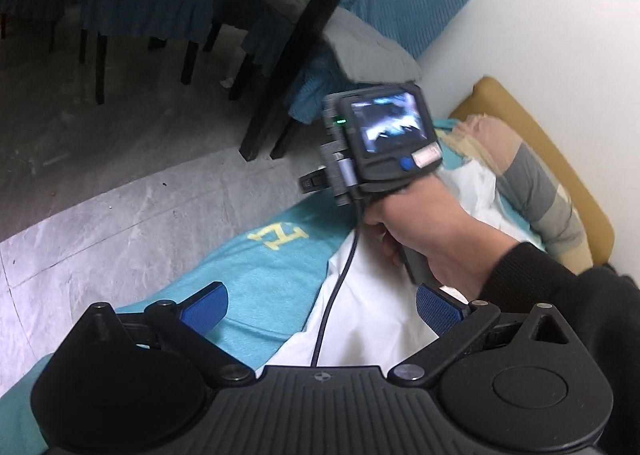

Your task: Fold clothes

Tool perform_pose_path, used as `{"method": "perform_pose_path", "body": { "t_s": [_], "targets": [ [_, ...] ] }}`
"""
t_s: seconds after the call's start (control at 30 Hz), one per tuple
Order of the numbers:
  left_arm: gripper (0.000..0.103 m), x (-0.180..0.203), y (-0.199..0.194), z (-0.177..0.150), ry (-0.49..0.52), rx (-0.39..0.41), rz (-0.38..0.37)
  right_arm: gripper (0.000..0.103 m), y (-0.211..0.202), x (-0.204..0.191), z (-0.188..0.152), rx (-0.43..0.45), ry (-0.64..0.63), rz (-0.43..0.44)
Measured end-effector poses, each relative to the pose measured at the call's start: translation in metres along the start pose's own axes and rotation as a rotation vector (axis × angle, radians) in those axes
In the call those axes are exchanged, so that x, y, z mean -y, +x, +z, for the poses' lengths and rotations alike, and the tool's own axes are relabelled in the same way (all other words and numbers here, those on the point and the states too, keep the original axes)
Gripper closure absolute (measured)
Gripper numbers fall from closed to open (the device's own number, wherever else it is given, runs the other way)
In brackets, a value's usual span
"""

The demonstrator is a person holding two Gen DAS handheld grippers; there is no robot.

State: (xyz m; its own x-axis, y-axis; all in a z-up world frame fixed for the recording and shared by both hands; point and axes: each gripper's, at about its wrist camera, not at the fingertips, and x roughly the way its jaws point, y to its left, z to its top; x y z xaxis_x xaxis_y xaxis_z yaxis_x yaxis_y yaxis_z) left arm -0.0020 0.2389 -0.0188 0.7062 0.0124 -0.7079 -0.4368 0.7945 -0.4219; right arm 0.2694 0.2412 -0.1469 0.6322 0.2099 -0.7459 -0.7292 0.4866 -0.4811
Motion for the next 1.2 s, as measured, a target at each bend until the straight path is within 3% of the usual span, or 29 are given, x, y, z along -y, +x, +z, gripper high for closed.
{"method": "perform_pose_path", "body": {
  "t_s": [0.03,0.1,0.27,0.4,0.47,0.57,0.63,0.77,0.83,0.9,0.93,1.0,1.03,1.07,1.2],
  "targets": [
    [0.002,0.001,0.001,0.0,0.011,0.001,0.005,0.069,-0.001,0.001,-0.001,0.01,-0.003,-0.012],
    [0.002,0.004,0.001,-0.001,0.028,0.025,0.018,0.096,-0.007,0.008,-0.002,0.039,0.018,-0.019],
    [0.002,0.009,-0.004,-0.006,0.056,0.07,0.049,0.096,-0.06,0.048,-0.015,0.243,0.19,-0.082],
    [0.002,0.011,-0.009,-0.005,0.054,0.078,0.043,0.097,-0.12,0.107,-0.049,0.441,0.462,-0.211],
    [0.002,0.016,-0.011,-0.006,0.071,0.086,0.041,0.098,-0.147,0.137,-0.081,0.498,0.613,-0.306],
    [0.002,0.025,-0.011,-0.009,0.105,0.078,0.035,0.098,-0.167,0.172,-0.145,0.46,0.808,-0.449],
    [0.002,0.03,-0.01,-0.012,0.128,0.07,0.029,0.097,-0.161,0.191,-0.19,0.36,0.907,-0.504],
    [0.002,0.041,-0.007,-0.017,0.174,0.054,0.019,0.095,-0.138,0.206,-0.278,0.155,1.08,-0.462],
    [0.002,0.046,-0.006,-0.02,0.198,0.046,0.014,0.094,-0.131,0.203,-0.301,0.1,1.103,-0.408],
    [0.002,0.052,-0.005,-0.022,0.221,0.038,0.009,0.089,-0.133,0.197,-0.308,0.1,1.071,-0.389],
    [0.002,0.054,-0.004,-0.024,0.232,0.033,0.006,0.081,-0.134,0.194,-0.307,0.113,1.051,-0.375],
    [0.002,0.06,-0.003,-0.027,0.257,0.019,-0.003,0.034,-0.144,0.186,-0.305,0.183,1.022,-0.331],
    [0.002,0.064,-0.003,-0.03,0.273,-0.002,-0.017,0.027,-0.15,0.183,-0.302,0.231,1.006,-0.31],
    [0.002,0.068,-0.003,-0.033,0.289,-0.023,-0.03,0.02,-0.155,0.178,-0.301,0.278,0.979,-0.295],
    [0.002,0.084,-0.004,-0.045,0.352,-0.106,-0.084,0.021,-0.161,0.167,-0.286,0.333,0.855,-0.242]
  ]
}}
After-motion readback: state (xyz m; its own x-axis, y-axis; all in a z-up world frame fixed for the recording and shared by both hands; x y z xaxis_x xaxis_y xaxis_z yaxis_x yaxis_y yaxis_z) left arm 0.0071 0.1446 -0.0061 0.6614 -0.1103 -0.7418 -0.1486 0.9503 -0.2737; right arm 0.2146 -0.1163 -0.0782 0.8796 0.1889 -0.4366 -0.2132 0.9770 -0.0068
